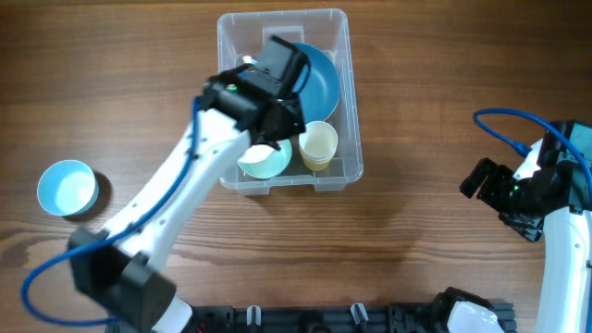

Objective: Pack container
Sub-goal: 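Carry the white bowl into the container onto the mint bowl, release, then grasp the light blue bowl with the left gripper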

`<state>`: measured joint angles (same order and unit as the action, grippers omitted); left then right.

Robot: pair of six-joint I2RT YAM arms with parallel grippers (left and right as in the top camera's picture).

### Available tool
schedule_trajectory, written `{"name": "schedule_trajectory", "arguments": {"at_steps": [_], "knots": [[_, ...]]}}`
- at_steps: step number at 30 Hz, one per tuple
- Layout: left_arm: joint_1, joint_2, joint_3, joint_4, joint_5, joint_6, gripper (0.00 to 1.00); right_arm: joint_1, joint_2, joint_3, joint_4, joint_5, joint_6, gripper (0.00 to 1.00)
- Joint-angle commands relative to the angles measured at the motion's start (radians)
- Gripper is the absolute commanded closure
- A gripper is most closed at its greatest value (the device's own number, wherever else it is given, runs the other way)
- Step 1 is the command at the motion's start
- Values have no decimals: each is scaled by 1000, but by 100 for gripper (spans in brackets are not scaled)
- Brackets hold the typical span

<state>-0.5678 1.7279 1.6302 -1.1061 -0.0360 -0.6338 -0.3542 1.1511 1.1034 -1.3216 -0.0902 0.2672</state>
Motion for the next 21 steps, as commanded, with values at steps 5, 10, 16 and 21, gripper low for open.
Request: {"name": "schedule_trajectory", "arguments": {"at_steps": [5, 10, 16, 21], "knots": [[-8, 68, 11, -4, -26, 19, 45, 4, -1, -4, 1, -16, -6, 0], [55, 19, 11, -34, -69, 54, 42, 4, -1, -4, 1, -16, -6, 0], [356, -163, 11, -119, -256, 54, 39, 4, -1, -4, 1, -16, -6, 0], [777, -131, -48, -118, -245, 54, 39, 4, -1, -4, 1, -16, -6, 0]]}}
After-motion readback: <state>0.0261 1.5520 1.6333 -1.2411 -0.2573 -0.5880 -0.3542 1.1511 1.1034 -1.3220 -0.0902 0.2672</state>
